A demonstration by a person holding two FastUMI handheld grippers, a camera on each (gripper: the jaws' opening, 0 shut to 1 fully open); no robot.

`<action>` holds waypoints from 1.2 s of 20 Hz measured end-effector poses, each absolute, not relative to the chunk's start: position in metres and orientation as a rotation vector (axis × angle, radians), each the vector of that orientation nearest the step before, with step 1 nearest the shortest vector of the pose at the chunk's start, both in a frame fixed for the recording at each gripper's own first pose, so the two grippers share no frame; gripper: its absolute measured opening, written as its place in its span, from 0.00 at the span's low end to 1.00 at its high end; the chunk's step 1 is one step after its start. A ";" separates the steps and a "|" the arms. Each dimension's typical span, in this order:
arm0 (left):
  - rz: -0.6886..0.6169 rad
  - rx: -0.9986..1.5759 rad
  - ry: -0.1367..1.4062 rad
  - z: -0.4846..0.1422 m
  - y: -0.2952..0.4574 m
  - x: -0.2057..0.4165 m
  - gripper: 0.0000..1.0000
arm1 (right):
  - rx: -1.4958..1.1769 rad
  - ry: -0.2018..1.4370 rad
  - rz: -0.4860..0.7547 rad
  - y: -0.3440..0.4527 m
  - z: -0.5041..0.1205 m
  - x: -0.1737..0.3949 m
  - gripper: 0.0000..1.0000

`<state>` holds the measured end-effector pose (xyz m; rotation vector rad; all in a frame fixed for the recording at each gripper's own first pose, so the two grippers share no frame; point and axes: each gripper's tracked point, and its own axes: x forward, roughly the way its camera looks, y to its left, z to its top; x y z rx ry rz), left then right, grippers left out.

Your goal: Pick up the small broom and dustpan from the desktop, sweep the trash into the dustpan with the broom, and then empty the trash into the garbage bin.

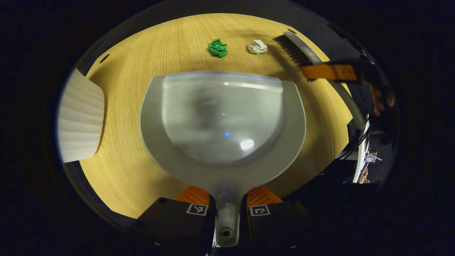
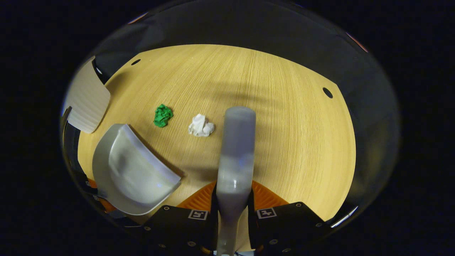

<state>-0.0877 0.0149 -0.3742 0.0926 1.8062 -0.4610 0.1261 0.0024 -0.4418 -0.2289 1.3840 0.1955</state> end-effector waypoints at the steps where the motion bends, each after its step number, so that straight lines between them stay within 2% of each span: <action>1: -0.453 0.109 1.805 -0.374 0.016 -0.084 0.29 | -0.249 1.374 0.223 -0.001 -0.447 0.141 0.35; 4: -0.442 0.143 1.809 -0.372 0.018 -0.082 0.28 | -0.295 1.351 0.329 0.008 -0.460 0.181 0.35; 8: -0.432 0.154 1.836 -0.377 0.013 -0.081 0.29 | -0.372 1.327 0.537 0.052 -0.477 0.202 0.35; 13: -0.450 0.176 1.850 -0.381 0.014 -0.079 0.29 | -0.400 1.333 0.884 0.113 -0.475 0.163 0.35; 15: -0.460 0.192 1.843 -0.379 0.015 -0.080 0.29 | -0.413 1.339 0.985 0.130 -0.468 0.152 0.35; 18: -0.489 0.203 1.814 -0.380 0.014 -0.078 0.29 | -0.417 1.372 1.062 0.137 -0.460 0.156 0.35; 21: -0.515 0.207 1.804 -0.384 0.016 -0.079 0.28 | -0.409 1.416 1.211 0.137 -0.452 0.141 0.36; 24: -0.516 0.206 1.799 -0.382 0.021 -0.082 0.28 | -0.457 1.429 1.212 0.133 -0.455 0.148 0.36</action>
